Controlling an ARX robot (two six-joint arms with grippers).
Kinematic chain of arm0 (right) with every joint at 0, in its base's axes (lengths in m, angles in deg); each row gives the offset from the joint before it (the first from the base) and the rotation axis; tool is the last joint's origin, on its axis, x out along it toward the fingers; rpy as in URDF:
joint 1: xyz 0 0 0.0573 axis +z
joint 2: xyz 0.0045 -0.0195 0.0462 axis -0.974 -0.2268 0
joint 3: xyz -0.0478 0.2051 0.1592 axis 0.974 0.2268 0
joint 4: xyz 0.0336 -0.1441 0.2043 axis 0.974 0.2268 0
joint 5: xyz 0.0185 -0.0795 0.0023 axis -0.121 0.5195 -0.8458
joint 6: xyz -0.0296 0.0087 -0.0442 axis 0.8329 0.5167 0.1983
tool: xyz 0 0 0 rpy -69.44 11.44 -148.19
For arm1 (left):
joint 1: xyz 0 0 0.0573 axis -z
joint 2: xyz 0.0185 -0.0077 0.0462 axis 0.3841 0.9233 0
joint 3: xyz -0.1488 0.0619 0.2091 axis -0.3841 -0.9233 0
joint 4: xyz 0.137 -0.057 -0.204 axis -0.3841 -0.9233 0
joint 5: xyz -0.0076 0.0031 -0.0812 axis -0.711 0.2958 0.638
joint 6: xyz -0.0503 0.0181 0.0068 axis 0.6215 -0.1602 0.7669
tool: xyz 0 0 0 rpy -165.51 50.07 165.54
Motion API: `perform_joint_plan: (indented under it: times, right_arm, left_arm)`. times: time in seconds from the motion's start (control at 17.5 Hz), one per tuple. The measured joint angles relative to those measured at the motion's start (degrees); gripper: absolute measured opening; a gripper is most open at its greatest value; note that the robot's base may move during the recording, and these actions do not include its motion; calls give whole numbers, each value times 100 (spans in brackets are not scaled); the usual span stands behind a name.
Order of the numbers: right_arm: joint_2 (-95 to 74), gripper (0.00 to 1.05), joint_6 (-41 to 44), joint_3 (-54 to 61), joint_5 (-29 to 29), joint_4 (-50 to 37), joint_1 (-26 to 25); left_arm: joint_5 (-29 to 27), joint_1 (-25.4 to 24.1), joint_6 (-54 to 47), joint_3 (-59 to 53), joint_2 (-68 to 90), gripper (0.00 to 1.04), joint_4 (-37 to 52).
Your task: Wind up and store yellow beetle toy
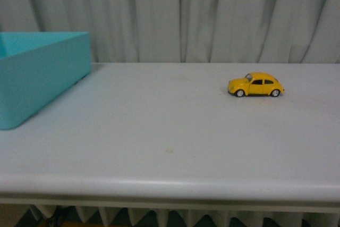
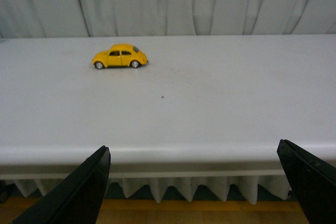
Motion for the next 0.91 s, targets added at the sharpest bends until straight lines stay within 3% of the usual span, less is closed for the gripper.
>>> perform_joint_plan:
  times: [0.91]
  right_arm:
    - [-4,98,-2,0,-2,-9,0]
  left_arm:
    - [0,0,0,0,2,98,2]
